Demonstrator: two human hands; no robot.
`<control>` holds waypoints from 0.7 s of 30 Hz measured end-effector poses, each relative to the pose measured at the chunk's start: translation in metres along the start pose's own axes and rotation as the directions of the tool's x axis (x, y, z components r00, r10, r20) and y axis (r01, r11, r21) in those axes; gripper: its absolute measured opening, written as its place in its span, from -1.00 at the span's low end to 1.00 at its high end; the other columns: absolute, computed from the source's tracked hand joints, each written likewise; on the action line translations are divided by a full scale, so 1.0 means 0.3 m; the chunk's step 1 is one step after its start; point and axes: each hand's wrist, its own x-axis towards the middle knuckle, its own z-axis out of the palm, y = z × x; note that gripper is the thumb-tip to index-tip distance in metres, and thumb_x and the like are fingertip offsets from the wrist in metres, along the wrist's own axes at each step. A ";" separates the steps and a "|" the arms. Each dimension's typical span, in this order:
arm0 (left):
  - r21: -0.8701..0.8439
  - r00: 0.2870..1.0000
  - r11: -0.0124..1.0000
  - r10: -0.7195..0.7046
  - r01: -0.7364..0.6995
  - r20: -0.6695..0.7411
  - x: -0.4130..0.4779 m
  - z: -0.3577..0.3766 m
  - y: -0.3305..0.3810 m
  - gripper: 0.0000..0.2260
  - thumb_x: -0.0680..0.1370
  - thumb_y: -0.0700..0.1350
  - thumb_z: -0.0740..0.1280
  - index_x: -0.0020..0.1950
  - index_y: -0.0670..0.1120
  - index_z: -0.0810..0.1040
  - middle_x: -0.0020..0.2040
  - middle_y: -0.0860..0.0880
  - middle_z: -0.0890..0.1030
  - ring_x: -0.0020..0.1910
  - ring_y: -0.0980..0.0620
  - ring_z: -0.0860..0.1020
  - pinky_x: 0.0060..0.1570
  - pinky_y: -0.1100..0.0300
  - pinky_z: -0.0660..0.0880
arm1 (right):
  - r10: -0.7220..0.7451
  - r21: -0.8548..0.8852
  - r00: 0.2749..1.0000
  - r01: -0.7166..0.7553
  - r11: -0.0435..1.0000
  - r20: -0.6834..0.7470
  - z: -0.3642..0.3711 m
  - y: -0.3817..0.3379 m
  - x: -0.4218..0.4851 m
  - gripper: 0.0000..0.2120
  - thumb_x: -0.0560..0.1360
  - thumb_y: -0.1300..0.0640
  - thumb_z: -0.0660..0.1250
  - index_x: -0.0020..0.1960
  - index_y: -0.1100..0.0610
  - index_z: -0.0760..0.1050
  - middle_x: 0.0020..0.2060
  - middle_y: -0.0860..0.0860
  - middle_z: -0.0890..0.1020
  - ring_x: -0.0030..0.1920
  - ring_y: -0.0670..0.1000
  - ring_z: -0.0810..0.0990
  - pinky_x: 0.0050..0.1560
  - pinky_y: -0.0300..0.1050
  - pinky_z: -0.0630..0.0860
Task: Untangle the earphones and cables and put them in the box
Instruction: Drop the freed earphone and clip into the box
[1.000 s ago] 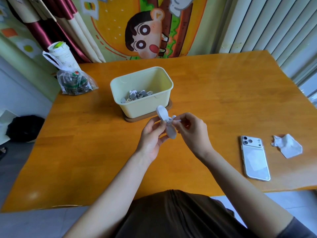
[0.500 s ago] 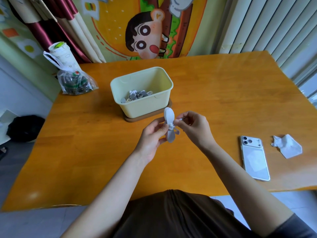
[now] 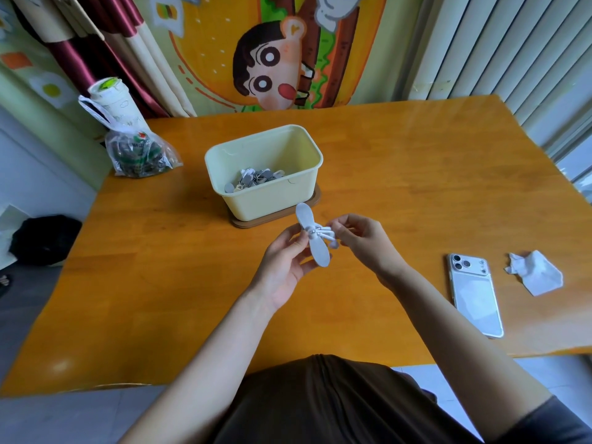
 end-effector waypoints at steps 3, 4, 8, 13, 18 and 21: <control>-0.081 0.999 0.996 -0.032 0.033 0.017 0.006 -0.005 0.010 -0.81 0.54 -0.16 0.25 0.12 -0.11 0.54 0.03 -0.11 0.66 -0.07 -0.04 0.65 -0.08 0.11 0.60 | 0.041 0.147 0.994 -0.056 0.988 0.102 0.001 -0.001 -0.010 -0.84 0.59 0.19 0.22 -0.09 0.15 0.56 -0.21 0.08 0.61 -0.19 -0.05 0.56 -0.04 -0.12 0.55; -0.107 0.999 0.993 -0.045 0.047 0.019 0.008 -0.008 0.012 -0.82 0.57 -0.18 0.21 0.11 -0.11 0.54 0.00 -0.10 0.67 -0.11 -0.02 0.66 -0.12 0.15 0.62 | 0.043 0.183 0.992 -0.065 0.981 0.121 0.003 -0.003 -0.013 -0.84 0.59 0.19 0.22 -0.08 0.17 0.56 -0.20 0.10 0.62 -0.18 -0.04 0.58 -0.01 -0.11 0.57; -0.126 0.999 0.991 -0.039 0.037 -0.009 0.011 -0.011 0.015 -0.81 0.61 -0.20 0.17 0.14 -0.12 0.53 0.02 -0.12 0.66 -0.10 -0.02 0.66 -0.13 0.15 0.62 | 0.040 0.192 0.993 -0.061 0.980 0.107 0.008 -0.002 -0.012 -0.85 0.57 0.20 0.24 -0.02 0.25 0.56 -0.19 0.14 0.64 -0.20 -0.04 0.61 -0.06 -0.15 0.59; -0.148 0.997 0.989 0.011 -0.023 -0.079 0.019 -0.010 0.003 -0.81 0.62 -0.19 0.17 0.18 -0.11 0.51 0.09 -0.12 0.63 -0.01 -0.03 0.63 -0.18 0.16 0.60 | 0.026 0.004 0.999 -0.026 1.000 0.043 0.030 0.010 -0.007 -0.91 0.54 0.20 0.30 -0.06 0.20 0.57 -0.28 0.04 0.65 -0.27 -0.10 0.61 -0.21 -0.29 0.56; -0.063 0.984 0.997 0.032 -0.044 -0.178 0.024 -0.019 -0.009 -0.71 0.59 -0.16 0.23 0.32 -0.14 0.44 0.18 -0.15 0.59 0.11 -0.08 0.57 -0.05 0.10 0.55 | 0.021 -0.187 0.997 -0.008 0.982 0.069 0.034 0.037 -0.003 -0.88 0.51 0.16 0.34 -0.11 0.20 0.60 -0.29 0.06 0.62 -0.27 -0.05 0.55 -0.14 0.00 0.55; -0.021 0.972 0.999 0.023 -0.029 -0.233 0.023 -0.030 -0.011 -0.73 0.59 -0.19 0.25 0.29 -0.10 0.47 0.09 -0.07 0.64 0.06 -0.05 0.59 -0.01 0.06 0.49 | 0.034 -0.236 0.998 -0.019 0.972 0.059 0.033 0.046 -0.004 -0.86 0.51 0.15 0.36 -0.12 0.23 0.60 -0.29 0.03 0.60 -0.29 -0.04 0.51 -0.21 -0.05 0.46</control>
